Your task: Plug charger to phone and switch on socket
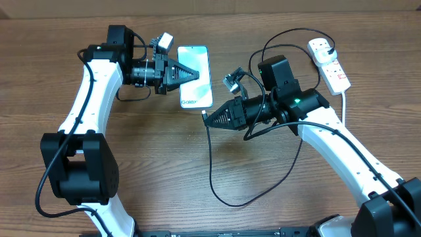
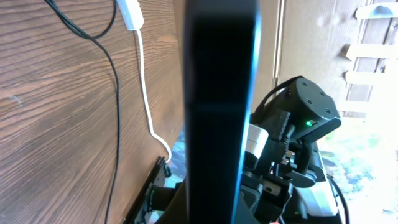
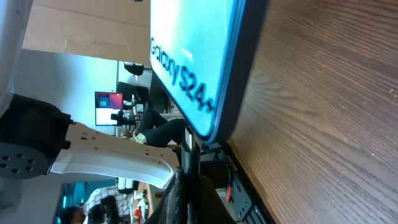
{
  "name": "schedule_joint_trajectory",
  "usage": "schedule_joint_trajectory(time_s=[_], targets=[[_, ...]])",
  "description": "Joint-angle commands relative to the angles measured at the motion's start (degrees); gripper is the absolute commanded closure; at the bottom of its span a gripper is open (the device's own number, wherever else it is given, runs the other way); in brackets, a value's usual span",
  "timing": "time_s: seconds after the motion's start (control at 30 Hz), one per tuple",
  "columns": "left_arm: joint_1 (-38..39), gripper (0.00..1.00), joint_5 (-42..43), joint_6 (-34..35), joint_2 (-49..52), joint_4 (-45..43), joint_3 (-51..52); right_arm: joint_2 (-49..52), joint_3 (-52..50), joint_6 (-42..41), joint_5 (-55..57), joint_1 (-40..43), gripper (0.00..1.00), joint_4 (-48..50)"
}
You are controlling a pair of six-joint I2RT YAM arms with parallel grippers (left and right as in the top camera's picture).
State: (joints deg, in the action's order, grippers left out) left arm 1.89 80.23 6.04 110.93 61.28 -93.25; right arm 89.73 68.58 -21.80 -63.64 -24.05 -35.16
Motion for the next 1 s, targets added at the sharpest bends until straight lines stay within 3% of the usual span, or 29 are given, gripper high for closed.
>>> schedule_joint_trajectory(time_s=[0.0, 0.4, 0.97], targets=[[0.37, 0.96, 4.07, 0.85, 0.28, -0.09, -0.50, -0.63, 0.90, -1.22, -0.52, -0.59, 0.96, 0.44], [0.37, 0.96, 5.46, 0.85, 0.28, -0.50, -0.50, -0.63, 0.87, -8.04, -0.26, -0.85, 0.96, 8.13], [0.37, 0.96, 6.67, 2.43, 0.28, -1.79, -0.50, -0.63, 0.28, -9.97, 1.29, -3.54, 0.96, 10.47]])
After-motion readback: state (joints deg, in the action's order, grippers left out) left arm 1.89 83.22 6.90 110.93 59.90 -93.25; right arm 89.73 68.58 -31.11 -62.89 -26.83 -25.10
